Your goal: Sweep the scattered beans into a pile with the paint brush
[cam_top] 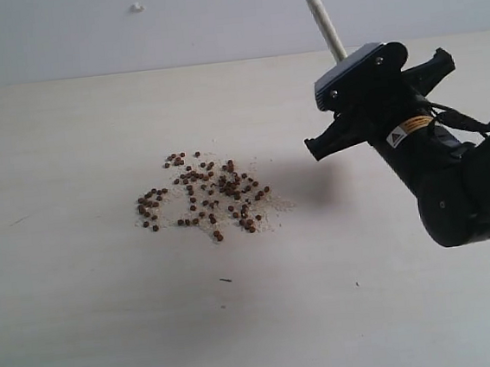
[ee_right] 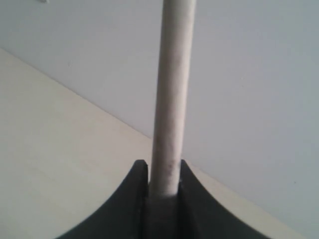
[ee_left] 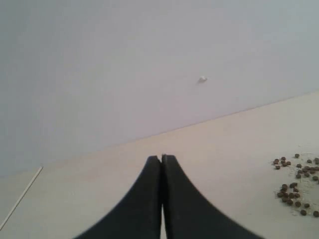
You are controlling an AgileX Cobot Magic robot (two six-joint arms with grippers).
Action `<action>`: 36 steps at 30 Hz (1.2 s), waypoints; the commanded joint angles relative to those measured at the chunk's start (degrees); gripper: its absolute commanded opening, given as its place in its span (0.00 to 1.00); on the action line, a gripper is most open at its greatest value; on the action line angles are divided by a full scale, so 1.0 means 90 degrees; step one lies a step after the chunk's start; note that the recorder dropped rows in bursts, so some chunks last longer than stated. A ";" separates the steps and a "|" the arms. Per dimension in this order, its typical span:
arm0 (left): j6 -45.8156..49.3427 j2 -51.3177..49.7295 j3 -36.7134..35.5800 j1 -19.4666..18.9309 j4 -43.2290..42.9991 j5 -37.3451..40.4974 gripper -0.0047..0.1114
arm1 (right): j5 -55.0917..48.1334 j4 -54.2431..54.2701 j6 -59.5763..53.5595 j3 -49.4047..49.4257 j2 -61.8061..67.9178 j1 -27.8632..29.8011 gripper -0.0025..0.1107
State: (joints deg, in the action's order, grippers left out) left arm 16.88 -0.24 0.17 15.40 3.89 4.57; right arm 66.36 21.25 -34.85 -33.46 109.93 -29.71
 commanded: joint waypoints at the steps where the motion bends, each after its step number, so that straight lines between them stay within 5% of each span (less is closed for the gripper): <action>1: -0.0011 0.0027 -0.0019 -0.0005 -0.0011 0.0006 0.04 | 0.0400 0.0429 -0.0789 0.0030 0.0004 -0.0496 0.02; 10: -0.0011 0.0027 -0.0019 -0.0005 -0.0011 0.0006 0.04 | 0.0400 0.2319 -0.0988 -0.0236 0.0175 -0.1217 0.02; 24: -0.0025 0.0027 -0.0019 -0.0005 -0.0011 0.0006 0.04 | 0.0167 0.2693 -0.0864 -0.1281 0.1349 -0.1476 0.02; 36: -0.0014 0.0027 -0.0019 -0.0005 -0.0011 0.0006 0.04 | -0.0584 0.2771 -0.0628 -0.2060 0.1349 -0.2297 0.02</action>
State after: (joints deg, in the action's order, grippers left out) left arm 16.88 -0.24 0.17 15.40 3.89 4.57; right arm 61.78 45.79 -41.08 -50.18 122.05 -49.13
